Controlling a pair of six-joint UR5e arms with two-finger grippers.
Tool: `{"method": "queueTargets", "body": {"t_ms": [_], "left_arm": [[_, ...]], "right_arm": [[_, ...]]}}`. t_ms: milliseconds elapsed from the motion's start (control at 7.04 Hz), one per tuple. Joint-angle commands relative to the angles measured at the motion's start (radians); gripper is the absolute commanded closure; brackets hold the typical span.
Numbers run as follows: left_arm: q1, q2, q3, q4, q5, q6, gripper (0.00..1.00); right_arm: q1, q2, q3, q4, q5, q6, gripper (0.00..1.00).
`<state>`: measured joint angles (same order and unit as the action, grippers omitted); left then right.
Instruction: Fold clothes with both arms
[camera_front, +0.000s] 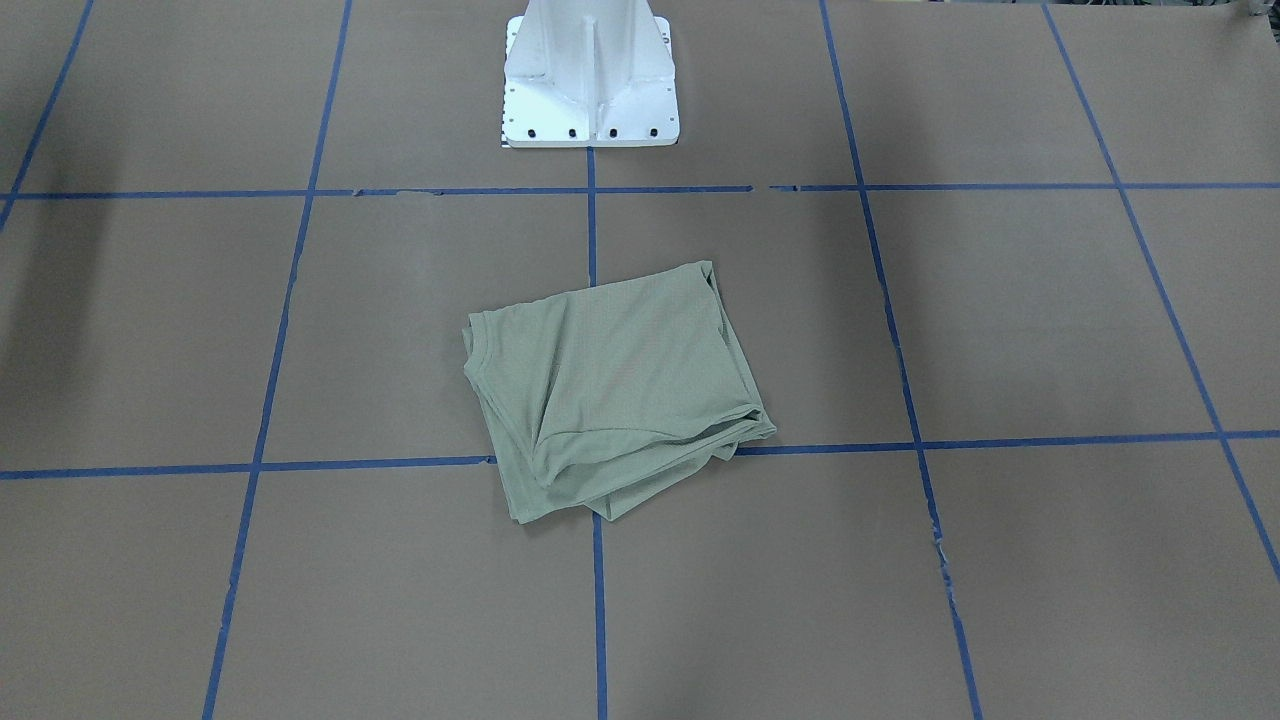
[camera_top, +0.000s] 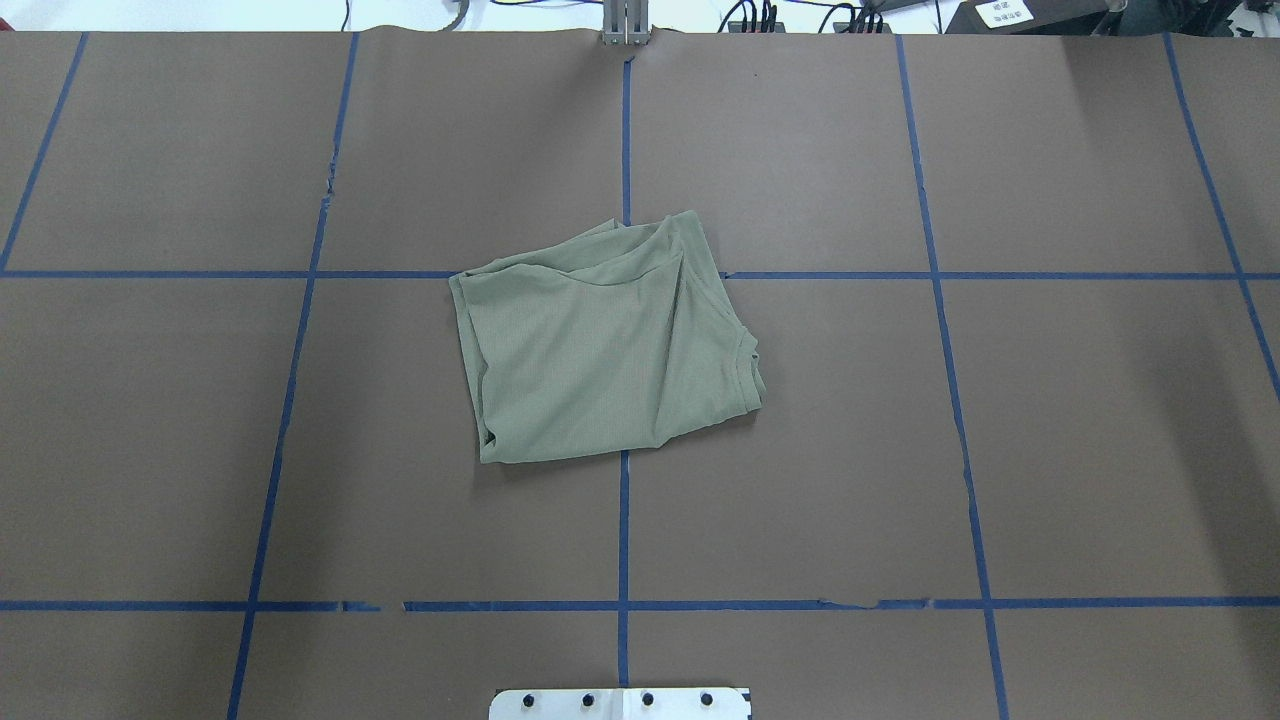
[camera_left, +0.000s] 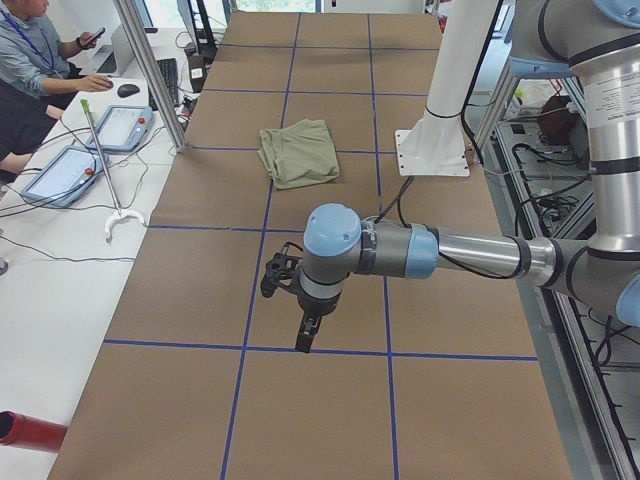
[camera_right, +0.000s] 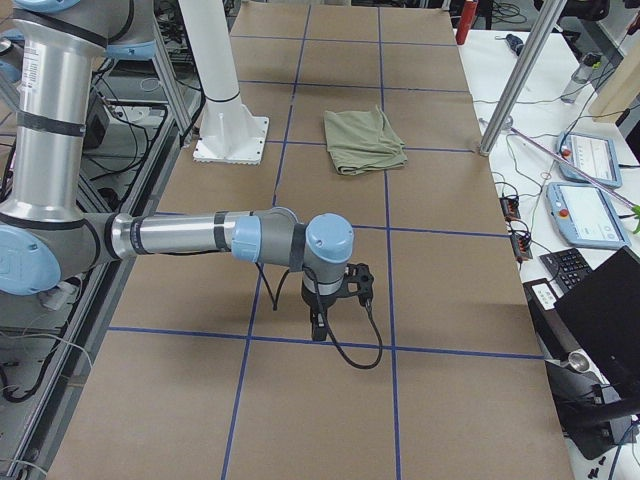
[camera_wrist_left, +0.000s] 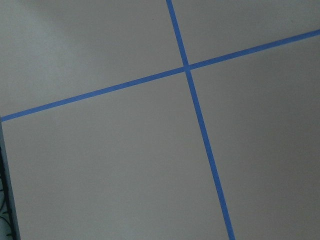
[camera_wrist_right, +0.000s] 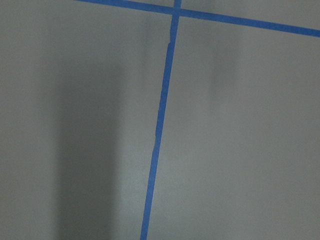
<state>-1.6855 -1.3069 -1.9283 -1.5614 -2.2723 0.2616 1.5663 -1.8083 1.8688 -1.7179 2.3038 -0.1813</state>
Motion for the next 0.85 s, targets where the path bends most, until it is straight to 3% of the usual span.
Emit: {"method": "queueTargets", "body": {"t_ms": [0, 284, 710], "left_arm": [[-0.003, 0.014, 0.011, 0.0, -0.003, -0.002, 0.0], [0.003, 0.009, 0.006, 0.073, 0.0, -0.005, 0.0], [0.009, 0.012, 0.006, 0.072, -0.003, -0.001, 0.0]], "right_arm": [[0.009, -0.049, -0.013, 0.058, 0.006, 0.0, 0.0], [0.009, -0.049, -0.028, 0.061, 0.002, -0.001, 0.0], [0.008, -0.049, -0.028, 0.061, 0.003, -0.001, 0.0]]}}
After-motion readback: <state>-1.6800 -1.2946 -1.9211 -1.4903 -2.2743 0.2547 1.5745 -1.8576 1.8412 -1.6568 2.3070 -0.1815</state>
